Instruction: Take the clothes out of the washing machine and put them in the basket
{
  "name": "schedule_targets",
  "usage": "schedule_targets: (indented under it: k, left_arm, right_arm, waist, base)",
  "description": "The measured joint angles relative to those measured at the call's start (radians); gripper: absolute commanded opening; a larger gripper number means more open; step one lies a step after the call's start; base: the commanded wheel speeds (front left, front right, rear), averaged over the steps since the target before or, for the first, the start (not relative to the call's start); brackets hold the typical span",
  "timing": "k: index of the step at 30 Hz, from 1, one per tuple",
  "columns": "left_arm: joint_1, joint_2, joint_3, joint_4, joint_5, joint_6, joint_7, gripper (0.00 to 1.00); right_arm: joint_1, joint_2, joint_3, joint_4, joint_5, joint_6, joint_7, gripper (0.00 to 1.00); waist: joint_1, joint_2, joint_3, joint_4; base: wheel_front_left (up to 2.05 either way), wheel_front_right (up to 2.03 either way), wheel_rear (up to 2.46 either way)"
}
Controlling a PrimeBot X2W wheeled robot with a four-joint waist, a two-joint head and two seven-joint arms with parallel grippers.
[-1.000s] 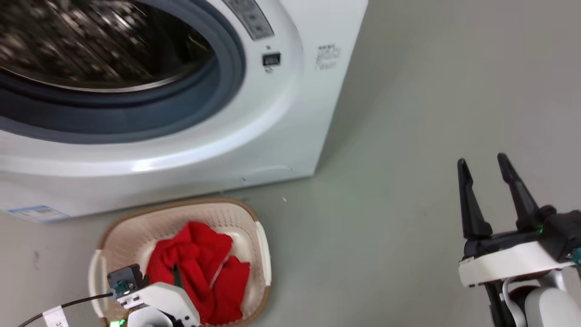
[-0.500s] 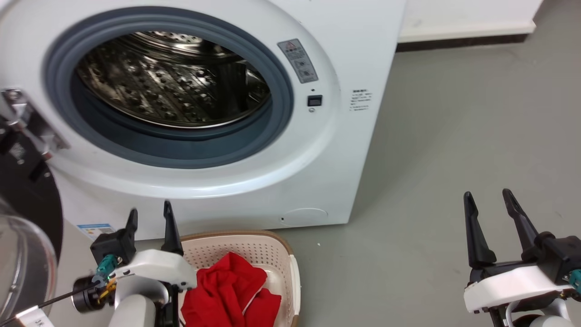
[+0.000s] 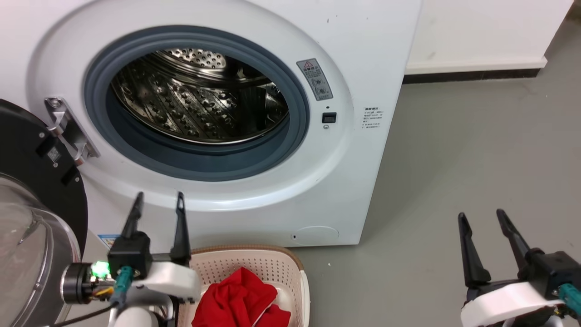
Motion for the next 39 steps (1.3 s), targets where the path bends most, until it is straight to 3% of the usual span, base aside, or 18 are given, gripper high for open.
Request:
schedule_targets:
  k: [8, 33, 34, 39]
  left_arm:
    - [0.106, 0.009, -0.012, -0.041, -0.005, 0.004, 0.073, 1.00]
    - [0.122, 0.017, -0.026, -0.049, -0.032, 0.018, 0.097, 1.00]
    - [0.123, 0.015, -0.026, -0.041, -0.032, 0.017, 0.098, 0.00]
    - [0.133, 0.005, -0.013, -0.002, -0.083, 0.009, 0.117, 0.00]
  right_arm:
    - [0.038, 0.002, 0.020, -0.019, -0.010, 0.000, 0.014, 1.00]
    - [0.042, 0.002, 0.026, -0.018, 0.001, 0.000, 0.011, 1.00]
    - [0.042, 0.002, 0.026, -0.011, 0.001, 0.000, 0.012, 0.00]
    - [0.054, 0.002, 0.031, 0.014, 0.056, 0.000, 0.014, 0.00]
  waist:
    - [0.0000, 0.0001, -0.046, -0.002]
    - [0.0001, 0.0000, -0.050, 0.004]
    - [0.0001, 0.0000, -0.050, 0.004]
    - [0.0002, 0.0000, -0.049, 0.006]
  base:
    - [0.00, 0.00, 0.00]
    - [0.00, 0.00, 0.00]
    - [0.00, 0.00, 0.00]
    - [0.00, 0.00, 0.00]
